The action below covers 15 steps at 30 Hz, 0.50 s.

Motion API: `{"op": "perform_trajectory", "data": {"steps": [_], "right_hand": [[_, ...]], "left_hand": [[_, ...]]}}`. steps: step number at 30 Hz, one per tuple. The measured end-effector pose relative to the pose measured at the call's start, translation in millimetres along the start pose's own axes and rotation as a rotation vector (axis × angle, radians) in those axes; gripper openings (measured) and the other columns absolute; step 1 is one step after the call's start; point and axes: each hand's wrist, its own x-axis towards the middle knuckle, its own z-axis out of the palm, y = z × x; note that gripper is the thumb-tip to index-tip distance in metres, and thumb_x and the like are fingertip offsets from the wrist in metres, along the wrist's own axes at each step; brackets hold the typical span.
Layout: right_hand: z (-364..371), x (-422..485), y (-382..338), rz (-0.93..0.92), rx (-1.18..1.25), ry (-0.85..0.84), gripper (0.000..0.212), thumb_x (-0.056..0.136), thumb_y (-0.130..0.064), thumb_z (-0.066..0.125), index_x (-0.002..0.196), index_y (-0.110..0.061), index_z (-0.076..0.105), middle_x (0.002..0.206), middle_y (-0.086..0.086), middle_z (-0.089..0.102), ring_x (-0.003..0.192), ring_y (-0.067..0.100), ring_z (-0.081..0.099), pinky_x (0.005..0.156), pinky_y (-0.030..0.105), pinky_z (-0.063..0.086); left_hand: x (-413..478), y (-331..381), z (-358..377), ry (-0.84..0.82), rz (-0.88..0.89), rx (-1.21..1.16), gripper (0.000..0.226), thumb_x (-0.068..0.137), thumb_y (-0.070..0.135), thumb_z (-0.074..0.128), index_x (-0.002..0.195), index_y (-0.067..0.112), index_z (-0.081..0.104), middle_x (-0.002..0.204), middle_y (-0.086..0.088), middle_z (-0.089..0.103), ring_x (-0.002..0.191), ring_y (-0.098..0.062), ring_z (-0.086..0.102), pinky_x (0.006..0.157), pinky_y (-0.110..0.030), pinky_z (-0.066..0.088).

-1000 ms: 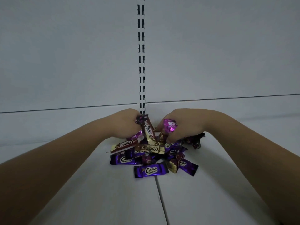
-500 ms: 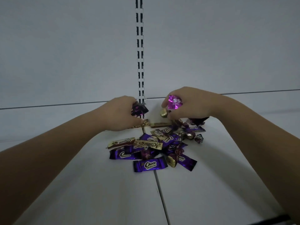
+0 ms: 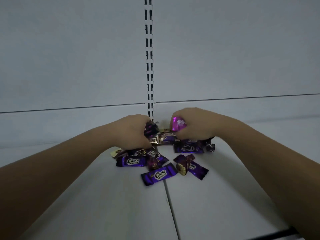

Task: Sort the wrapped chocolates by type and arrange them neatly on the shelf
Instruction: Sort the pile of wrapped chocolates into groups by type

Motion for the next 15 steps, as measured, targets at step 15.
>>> {"op": "perform_trajectory", "data": {"steps": [15], "right_hand": [[-26.2,-14.3,25.4,0.241,-0.173,-0.209,0.026,0.070,-0.040,0.078,0.073,-0.018,0.064,0.066,-0.005,0.059,0.058,0.013,0.052,0.056,0.025,0.039]], "left_hand": [[4.4,-9.0,-10.7,0.070,0.019,-0.289,0.021,0.079,0.017,0.068,0.093,0.005,0.059,0.099,-0.014,0.069,0.085,-0.035,0.065,0.066,-0.037,0.052]]}}
